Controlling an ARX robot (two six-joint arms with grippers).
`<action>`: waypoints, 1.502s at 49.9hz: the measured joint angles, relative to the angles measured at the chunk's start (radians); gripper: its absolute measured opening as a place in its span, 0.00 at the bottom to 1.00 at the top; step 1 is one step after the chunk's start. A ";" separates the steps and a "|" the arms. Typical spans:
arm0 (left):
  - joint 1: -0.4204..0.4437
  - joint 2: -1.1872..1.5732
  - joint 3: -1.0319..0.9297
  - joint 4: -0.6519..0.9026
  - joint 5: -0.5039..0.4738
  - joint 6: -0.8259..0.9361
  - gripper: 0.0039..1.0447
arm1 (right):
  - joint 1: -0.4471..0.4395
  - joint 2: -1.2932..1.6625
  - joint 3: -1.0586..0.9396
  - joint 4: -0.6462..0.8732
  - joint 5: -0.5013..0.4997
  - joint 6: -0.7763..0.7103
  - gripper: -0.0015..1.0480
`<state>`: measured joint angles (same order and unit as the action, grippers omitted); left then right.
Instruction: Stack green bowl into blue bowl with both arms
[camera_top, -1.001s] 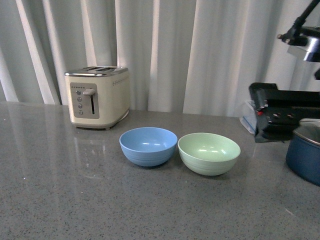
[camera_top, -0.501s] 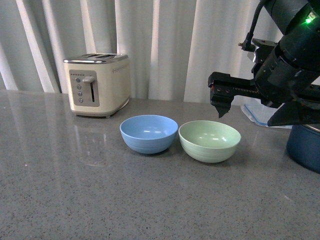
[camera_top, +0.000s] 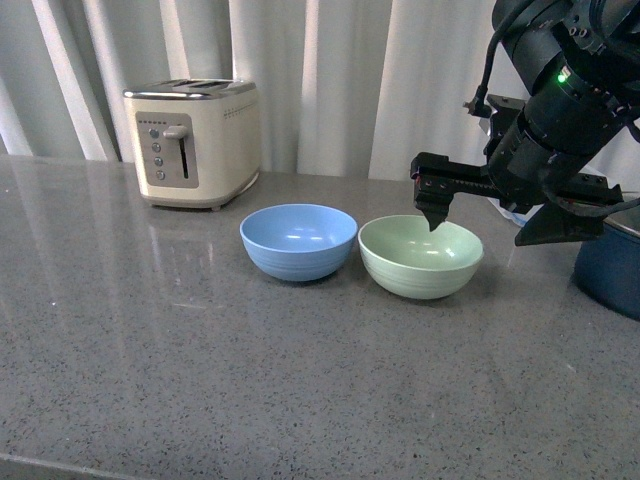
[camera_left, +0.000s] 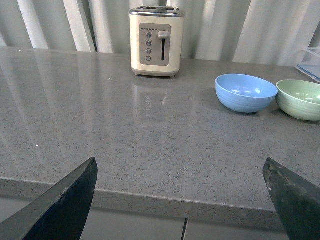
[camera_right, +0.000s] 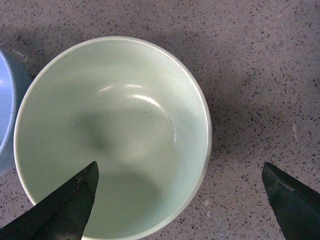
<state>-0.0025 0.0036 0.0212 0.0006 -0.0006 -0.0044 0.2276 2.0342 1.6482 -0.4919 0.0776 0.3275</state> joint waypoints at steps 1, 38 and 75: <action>0.000 0.000 0.000 0.000 0.000 0.000 0.94 | -0.002 0.005 0.004 0.000 -0.001 -0.002 0.90; 0.000 0.000 0.000 0.000 0.000 0.000 0.94 | -0.052 0.154 0.090 0.025 -0.057 -0.079 0.69; 0.000 0.000 0.000 0.000 0.000 0.000 0.94 | -0.076 0.128 0.051 0.085 -0.060 -0.081 0.01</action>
<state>-0.0025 0.0036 0.0212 0.0006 -0.0006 -0.0044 0.1520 2.1620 1.6993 -0.4068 0.0177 0.2462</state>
